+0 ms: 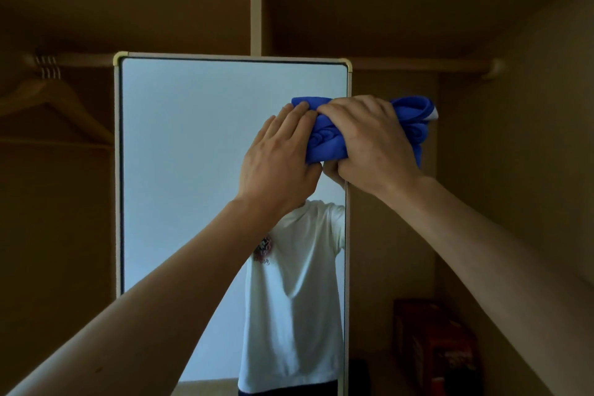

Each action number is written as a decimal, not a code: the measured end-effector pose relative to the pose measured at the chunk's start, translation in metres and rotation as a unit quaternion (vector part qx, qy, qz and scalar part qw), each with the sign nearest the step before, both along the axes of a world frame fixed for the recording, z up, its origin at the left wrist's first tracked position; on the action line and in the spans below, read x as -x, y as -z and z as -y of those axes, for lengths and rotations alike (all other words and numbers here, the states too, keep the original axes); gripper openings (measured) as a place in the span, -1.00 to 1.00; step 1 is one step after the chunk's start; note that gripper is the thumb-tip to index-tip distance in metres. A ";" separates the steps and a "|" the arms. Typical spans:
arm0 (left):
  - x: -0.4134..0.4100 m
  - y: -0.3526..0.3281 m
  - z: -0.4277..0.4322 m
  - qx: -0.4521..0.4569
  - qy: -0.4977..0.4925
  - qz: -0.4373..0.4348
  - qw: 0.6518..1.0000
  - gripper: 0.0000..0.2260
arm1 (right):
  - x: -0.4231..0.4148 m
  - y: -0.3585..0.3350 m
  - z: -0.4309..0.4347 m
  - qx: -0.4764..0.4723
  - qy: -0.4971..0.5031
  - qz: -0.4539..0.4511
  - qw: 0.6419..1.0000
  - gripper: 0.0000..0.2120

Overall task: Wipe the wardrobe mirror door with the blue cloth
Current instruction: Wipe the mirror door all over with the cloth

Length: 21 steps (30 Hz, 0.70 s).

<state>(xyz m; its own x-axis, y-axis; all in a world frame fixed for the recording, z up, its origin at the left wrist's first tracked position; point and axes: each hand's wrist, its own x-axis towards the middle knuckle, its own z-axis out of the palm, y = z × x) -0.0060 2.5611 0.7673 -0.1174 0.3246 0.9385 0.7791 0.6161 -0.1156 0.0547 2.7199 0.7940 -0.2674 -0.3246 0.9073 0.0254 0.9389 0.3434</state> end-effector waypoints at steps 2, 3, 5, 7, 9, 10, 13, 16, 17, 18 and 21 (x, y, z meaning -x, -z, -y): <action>0.002 0.009 -0.001 -0.007 0.006 -0.003 1.000 -0.43 | 0.001 0.008 -0.001 -0.004 0.000 -0.003 1.000 -0.45; 0.003 0.013 -0.002 -0.010 0.007 -0.005 1.000 -0.44 | 0.001 0.011 -0.002 -0.005 0.000 -0.005 1.000 -0.46; 0.004 0.022 -0.003 -0.014 0.007 -0.008 1.000 -0.46 | 0.001 0.020 -0.004 -0.006 -0.002 -0.009 1.000 -0.47; 0.005 0.032 -0.003 -0.016 0.009 -0.012 1.000 -0.46 | 0.002 0.030 -0.004 -0.004 -0.002 -0.015 1.000 -0.47; 0.005 0.042 -0.001 -0.014 0.009 -0.012 1.000 -0.46 | 0.003 0.041 -0.003 0.000 -0.006 -0.017 1.000 -0.45; 0.005 0.047 -0.001 -0.013 0.008 -0.010 1.000 -0.46 | 0.003 0.046 -0.002 0.003 -0.009 -0.017 1.000 -0.46; 0.003 0.067 0.001 -0.012 0.007 0.001 1.000 -0.46 | 0.000 0.064 -0.001 0.009 -0.018 -0.011 1.000 -0.50; 0.000 0.091 0.001 -0.007 0.007 0.016 1.000 -0.45 | -0.003 0.088 0.001 0.013 -0.021 -0.002 1.000 -0.53; 0.000 0.100 0.002 -0.007 0.009 0.022 1.000 -0.45 | -0.004 0.096 0.002 0.015 -0.022 0.004 1.000 -0.53; -0.001 0.109 0.002 -0.008 0.012 0.027 1.000 -0.45 | -0.005 0.105 0.002 0.017 -0.024 0.010 1.000 -0.54; -0.003 0.133 0.003 -0.010 0.012 0.040 0.999 -0.44 | -0.008 0.126 0.003 0.019 -0.025 0.026 0.999 -0.53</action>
